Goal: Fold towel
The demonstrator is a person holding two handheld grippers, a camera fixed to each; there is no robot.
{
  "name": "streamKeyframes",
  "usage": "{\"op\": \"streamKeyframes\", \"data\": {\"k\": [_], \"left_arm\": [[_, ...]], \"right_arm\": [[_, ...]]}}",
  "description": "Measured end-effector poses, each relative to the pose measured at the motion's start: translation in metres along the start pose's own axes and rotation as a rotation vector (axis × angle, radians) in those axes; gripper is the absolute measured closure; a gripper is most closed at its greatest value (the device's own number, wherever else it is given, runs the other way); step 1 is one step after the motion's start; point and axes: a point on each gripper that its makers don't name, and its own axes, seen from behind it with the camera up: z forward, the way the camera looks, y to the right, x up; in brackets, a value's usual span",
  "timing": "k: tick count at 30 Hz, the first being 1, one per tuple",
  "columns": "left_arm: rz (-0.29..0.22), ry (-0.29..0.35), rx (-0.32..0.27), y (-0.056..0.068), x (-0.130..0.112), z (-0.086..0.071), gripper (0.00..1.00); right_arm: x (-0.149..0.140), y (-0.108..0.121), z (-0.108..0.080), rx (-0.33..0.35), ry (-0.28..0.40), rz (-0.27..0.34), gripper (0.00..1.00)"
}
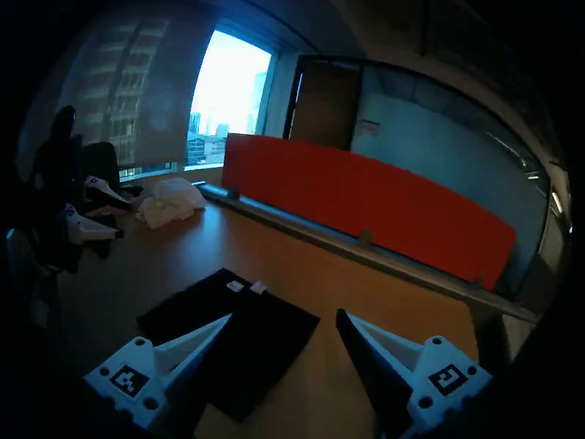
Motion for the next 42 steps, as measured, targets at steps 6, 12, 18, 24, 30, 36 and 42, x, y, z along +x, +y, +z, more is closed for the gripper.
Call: {"op": "streamKeyframes", "data": {"k": [6, 12, 18, 24, 30, 36, 42], "left_arm": [[0.015, -0.052, -0.030, 0.014, -0.033, 0.015, 0.00], [0.020, -0.099, -0.061, 0.026, -0.063, 0.028, 0.00], [0.026, -0.150, -0.084, 0.032, -0.092, 0.037, 0.00], [0.021, -0.206, -0.113, 0.038, -0.117, 0.044, 0.00], [0.019, -0.258, -0.143, 0.046, -0.140, 0.051, 0.00], [0.015, -0.301, -0.170, 0.055, -0.159, 0.059, 0.00], [0.011, -0.359, -0.195, 0.063, -0.178, 0.063, 0.00]], "right_arm": [[-0.036, -0.015, 0.013, 0.040, -0.061, -0.008, 0.00], [-0.069, -0.030, 0.024, 0.079, -0.112, -0.017, 0.00], [-0.103, -0.043, 0.032, 0.108, -0.171, -0.012, 0.00], [-0.131, -0.054, 0.037, 0.132, -0.225, -0.004, 0.00], [-0.157, -0.062, 0.039, 0.156, -0.278, -0.012, 0.00], [-0.179, -0.068, 0.039, 0.181, -0.324, -0.006, 0.00], [-0.197, -0.072, 0.038, 0.202, -0.366, 0.001, 0.00]]}}
